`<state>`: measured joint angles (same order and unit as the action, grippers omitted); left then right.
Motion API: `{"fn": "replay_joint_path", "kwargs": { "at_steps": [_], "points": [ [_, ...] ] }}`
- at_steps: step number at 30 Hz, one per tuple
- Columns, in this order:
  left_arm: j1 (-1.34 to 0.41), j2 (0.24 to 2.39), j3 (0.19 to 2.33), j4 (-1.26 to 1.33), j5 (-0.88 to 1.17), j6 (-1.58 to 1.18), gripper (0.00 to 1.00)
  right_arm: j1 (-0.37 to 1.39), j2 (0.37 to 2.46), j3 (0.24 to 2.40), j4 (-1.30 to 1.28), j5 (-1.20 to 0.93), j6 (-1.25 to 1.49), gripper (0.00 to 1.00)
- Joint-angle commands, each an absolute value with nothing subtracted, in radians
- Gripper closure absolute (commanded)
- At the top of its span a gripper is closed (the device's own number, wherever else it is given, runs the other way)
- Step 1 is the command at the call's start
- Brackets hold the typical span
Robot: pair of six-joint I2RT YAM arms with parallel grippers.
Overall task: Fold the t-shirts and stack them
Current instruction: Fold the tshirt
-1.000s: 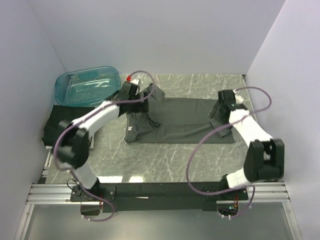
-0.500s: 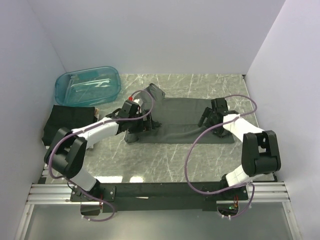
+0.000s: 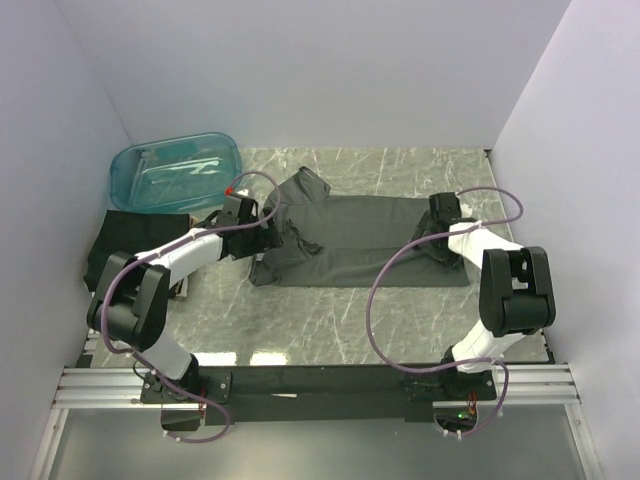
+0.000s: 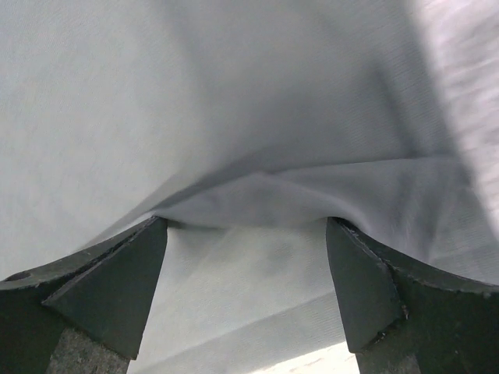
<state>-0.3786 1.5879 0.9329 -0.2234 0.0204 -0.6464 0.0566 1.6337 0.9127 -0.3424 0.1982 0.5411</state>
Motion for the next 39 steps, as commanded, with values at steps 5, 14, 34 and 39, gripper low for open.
{"fn": "replay_joint_path", "kwargs": {
  "at_steps": [5,14,34,39],
  "points": [
    [-0.365,1.562,0.945,-0.227,0.003,-0.612,0.01,-0.061,1.657,1.063,-0.271,0.229,0.468,0.11],
    [-0.373,1.502,0.95,-0.183,0.092,-0.649,0.01,-0.057,1.568,1.083,-0.288,0.16,0.443,0.1],
    [-0.575,1.974,1.377,-0.21,0.104,-0.7,0.19,-0.005,1.252,0.695,-0.202,-0.201,0.543,0.1],
    [-0.612,2.013,1.445,-0.271,0.028,-0.681,0.43,-0.005,1.241,0.692,-0.219,-0.193,0.528,0.1]
  ]
}}
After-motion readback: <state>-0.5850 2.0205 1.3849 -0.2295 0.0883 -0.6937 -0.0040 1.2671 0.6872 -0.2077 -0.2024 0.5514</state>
